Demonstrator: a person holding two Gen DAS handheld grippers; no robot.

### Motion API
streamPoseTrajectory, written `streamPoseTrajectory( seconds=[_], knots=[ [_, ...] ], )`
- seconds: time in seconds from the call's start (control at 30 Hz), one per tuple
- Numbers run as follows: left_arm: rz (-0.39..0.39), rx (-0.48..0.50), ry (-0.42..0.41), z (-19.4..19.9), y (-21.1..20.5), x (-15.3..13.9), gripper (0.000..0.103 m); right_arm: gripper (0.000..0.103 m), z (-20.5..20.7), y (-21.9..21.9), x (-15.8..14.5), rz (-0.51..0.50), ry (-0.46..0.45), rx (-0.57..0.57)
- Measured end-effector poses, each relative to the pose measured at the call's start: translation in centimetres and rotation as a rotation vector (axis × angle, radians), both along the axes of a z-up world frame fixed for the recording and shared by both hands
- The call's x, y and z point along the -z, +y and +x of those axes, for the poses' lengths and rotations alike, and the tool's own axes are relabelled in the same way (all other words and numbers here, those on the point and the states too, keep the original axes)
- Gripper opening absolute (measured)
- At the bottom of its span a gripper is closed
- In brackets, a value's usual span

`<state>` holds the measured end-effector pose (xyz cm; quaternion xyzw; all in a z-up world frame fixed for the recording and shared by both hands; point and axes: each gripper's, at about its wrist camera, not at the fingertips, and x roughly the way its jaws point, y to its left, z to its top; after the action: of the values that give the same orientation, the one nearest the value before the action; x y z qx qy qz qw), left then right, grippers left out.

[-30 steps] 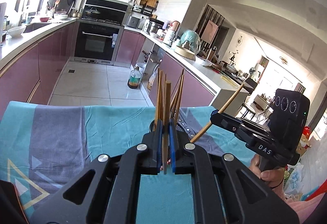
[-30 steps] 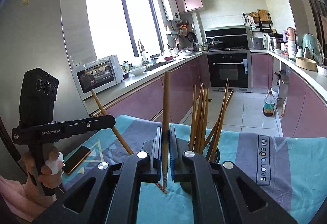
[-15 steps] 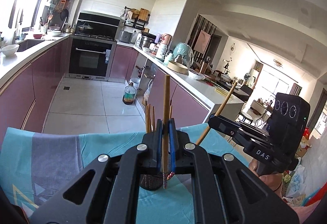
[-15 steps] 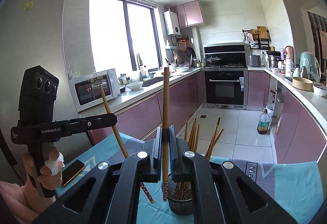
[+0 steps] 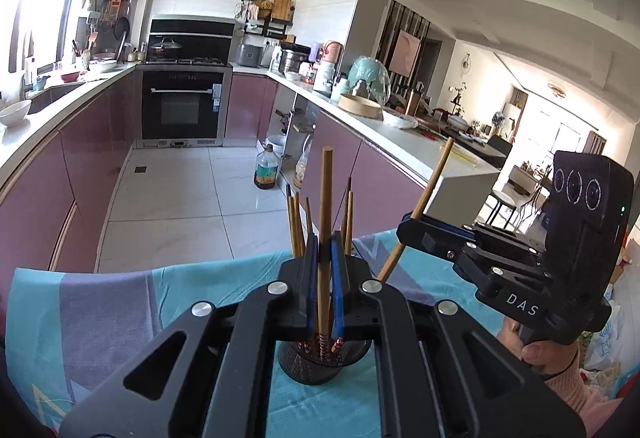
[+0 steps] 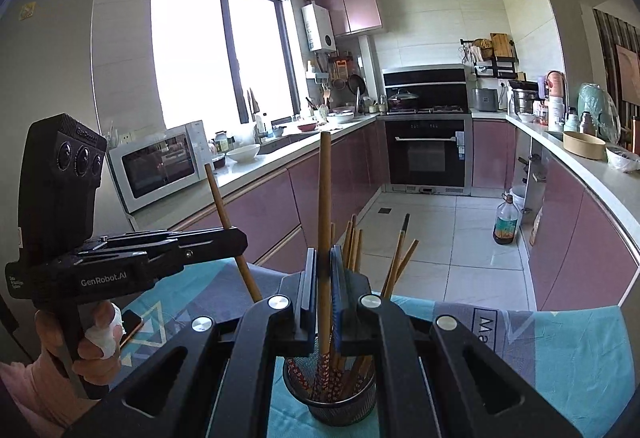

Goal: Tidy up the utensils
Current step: 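Lower the chopsticks tip-first into the mesh cup with both tools, then open both tools wide and pull them back from the cup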

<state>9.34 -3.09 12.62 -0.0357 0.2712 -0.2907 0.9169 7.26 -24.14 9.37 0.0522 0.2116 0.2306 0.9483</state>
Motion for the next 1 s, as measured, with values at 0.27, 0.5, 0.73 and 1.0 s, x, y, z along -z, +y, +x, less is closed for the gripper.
streamPoseTrajectory(
  seconds=[0.27,0.5,0.73,1.0],
  knots=[
    [0.064,0.031,0.091,2.3,-1.4,3.6,0.007,0.005,2.1,1.1,2.9,-0.047,0.134,-0.01],
    [0.111,0.005,0.126,4.6,-2.0,5.7,0.013,0.007,3.1,1.2,4.1,-0.043,0.179,0.012],
    [0.095,-0.018,0.149,5.5,-1.1,7.8,0.028,0.015,2.6,1.1,4.7,-0.033,0.185,0.022],
    [0.065,-0.059,0.099,3.8,0.9,8.8,0.052,0.042,0.3,0.8,5.3,0.007,0.145,0.04]
  ],
)
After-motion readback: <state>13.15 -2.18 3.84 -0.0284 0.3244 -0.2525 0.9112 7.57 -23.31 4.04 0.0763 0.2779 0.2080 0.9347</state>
